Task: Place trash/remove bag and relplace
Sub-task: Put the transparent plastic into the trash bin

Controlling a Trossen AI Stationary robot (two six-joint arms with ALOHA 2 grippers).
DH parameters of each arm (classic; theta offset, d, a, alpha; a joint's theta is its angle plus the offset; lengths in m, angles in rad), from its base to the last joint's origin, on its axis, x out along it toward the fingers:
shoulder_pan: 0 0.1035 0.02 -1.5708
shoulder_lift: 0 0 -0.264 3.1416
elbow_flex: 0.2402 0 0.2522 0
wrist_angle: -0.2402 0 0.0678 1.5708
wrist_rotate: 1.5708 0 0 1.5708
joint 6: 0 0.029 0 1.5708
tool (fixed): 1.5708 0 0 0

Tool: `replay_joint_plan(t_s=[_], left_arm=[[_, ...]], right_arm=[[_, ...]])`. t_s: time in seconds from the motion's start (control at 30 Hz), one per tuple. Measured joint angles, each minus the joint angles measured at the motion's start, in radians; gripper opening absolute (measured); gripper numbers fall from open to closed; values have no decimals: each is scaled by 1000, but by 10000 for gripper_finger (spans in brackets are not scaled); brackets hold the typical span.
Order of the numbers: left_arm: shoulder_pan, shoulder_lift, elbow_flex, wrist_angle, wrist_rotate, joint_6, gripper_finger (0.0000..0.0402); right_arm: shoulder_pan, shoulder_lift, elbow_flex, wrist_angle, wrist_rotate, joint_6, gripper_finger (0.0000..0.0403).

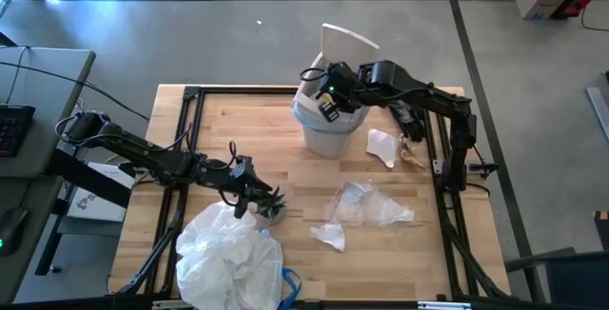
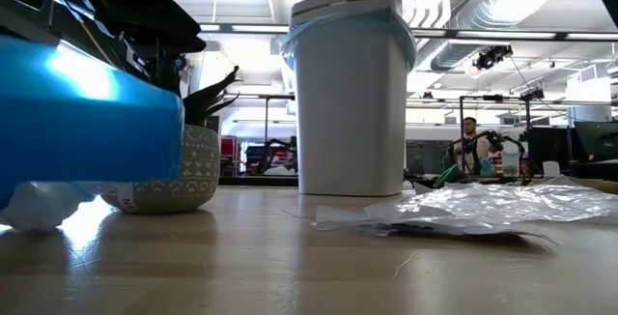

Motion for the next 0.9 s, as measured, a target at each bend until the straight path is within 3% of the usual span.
replay_joint_plan(t_s=[0.27, 0.57, 0.73, 0.9], left_arm=[[0, 0, 0, -2, 0, -8, 80], [0, 0, 0, -2, 0, -9, 80], [0, 0, 0, -2, -1, -9, 80], [0, 0, 0, -2, -11, -16, 80]], right_arm=[[24, -2, 13, 3, 59, -13, 133], [114, -68, 13, 43, 187, -31, 145], [227, -150, 13, 72, 167, -10, 145], [434, -172, 13, 47, 117, 90, 145]])
